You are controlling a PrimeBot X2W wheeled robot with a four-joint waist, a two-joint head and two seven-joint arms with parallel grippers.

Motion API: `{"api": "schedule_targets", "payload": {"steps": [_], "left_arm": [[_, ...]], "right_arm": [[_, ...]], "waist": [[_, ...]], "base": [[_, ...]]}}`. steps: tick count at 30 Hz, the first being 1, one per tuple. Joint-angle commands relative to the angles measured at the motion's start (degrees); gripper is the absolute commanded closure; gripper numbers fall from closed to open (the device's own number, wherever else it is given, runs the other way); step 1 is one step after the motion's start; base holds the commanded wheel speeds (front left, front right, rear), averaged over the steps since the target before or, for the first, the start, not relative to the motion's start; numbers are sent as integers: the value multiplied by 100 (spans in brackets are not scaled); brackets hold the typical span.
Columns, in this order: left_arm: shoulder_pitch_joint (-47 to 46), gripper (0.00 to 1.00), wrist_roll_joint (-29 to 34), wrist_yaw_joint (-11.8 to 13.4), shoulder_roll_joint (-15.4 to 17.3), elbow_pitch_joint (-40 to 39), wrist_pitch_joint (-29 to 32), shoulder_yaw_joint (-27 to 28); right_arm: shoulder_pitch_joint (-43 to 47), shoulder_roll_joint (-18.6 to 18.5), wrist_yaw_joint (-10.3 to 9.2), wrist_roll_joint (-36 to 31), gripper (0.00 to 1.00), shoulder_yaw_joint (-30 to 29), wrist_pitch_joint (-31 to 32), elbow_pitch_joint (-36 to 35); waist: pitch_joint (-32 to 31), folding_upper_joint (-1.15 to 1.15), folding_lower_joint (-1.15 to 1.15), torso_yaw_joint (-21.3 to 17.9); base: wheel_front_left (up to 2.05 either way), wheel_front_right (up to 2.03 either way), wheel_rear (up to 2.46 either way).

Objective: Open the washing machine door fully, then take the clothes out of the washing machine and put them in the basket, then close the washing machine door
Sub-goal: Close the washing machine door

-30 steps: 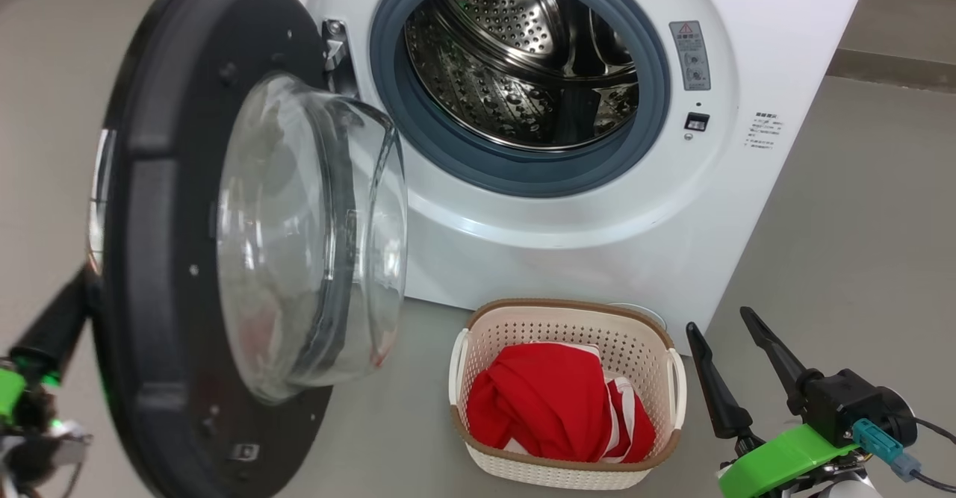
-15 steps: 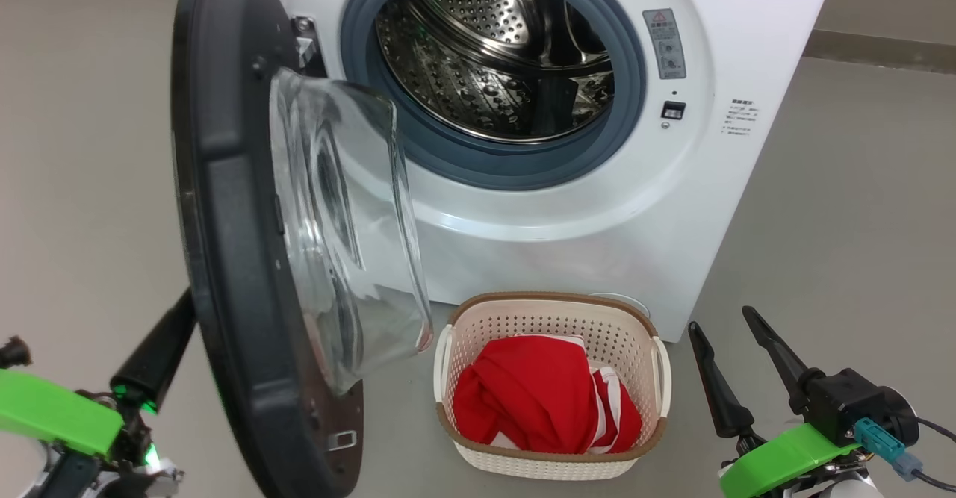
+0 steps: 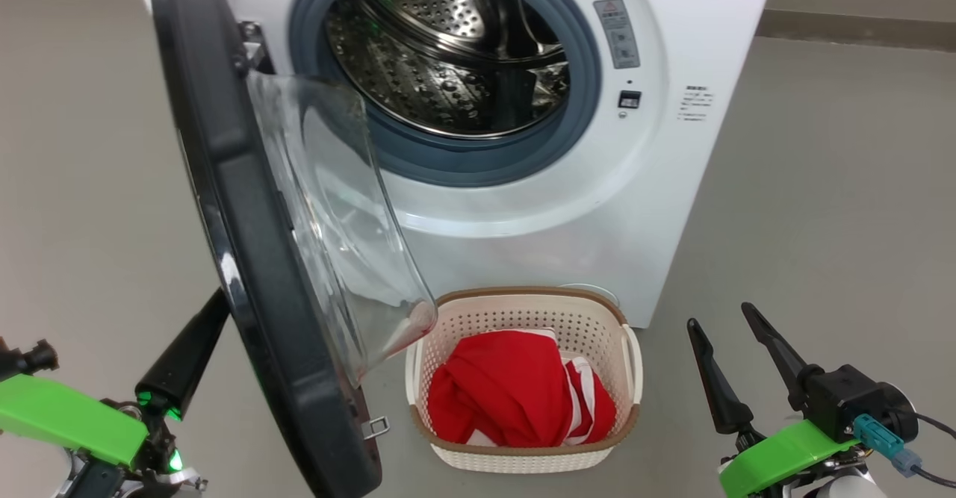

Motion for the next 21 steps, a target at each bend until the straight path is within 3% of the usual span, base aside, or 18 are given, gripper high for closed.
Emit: {"api": "schedule_targets", "payload": {"steps": [1, 10, 14, 15, 21], "left_arm": [[-51, 100, -80, -53, 84, -208, 7, 81], [-39, 100, -334, -125, 84, -134, -113, 35], [36, 96, -158, -330, 145, -61, -262, 38], [75, 0, 54, -459, 193, 27, -471, 98], [321, 0, 1105, -1114, 496, 271, -1164, -27]], "right_arm": [[-260, -80, 2, 51, 0, 115, -37, -124], [-226, -94, 2, 55, 0, 91, -37, -136], [-221, -86, 2, 50, 0, 108, -37, -127], [-225, -81, 2, 33, 0, 123, -37, -130], [-200, -68, 2, 7, 0, 157, -37, -112]], "waist": [[11, 0, 0, -131], [44, 0, 0, -312], [41, 0, 0, -357], [35, 0, 0, -376], [-17, 0, 0, -387]], "base": [[0, 0, 0], [0, 0, 0], [0, 0, 0], [0, 0, 0], [0, 0, 0]]}}
